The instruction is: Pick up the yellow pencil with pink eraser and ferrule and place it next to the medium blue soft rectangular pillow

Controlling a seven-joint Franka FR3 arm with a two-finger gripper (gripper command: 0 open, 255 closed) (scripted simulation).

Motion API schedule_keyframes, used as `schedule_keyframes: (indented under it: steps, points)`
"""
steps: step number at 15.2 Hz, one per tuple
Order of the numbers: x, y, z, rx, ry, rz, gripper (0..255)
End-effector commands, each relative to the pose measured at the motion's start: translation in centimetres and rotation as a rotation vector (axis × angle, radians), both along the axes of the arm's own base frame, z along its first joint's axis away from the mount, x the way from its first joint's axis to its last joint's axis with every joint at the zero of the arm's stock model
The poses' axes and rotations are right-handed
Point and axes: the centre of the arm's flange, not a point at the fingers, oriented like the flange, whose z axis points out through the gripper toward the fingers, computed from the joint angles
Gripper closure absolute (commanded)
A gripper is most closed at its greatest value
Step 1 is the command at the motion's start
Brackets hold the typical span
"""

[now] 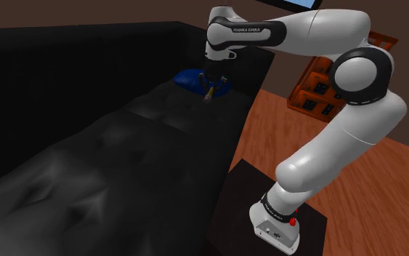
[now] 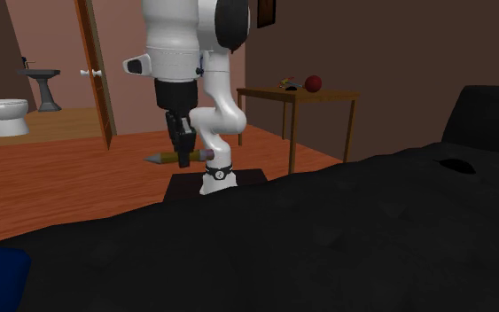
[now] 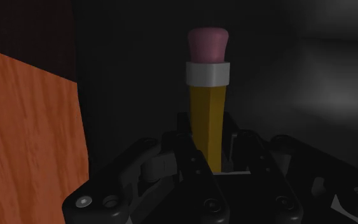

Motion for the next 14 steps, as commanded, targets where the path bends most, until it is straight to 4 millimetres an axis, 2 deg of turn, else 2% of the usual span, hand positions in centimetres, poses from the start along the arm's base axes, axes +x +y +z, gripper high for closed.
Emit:
schedule_keyframes:
  steps: [1, 14]
  points:
    - [0.1, -2.5, 0.0, 0.0, 0.0, 0.001, 255]
    - [1.3, -19.6, 0.0, 0.0, 0.0, 0.001, 255]
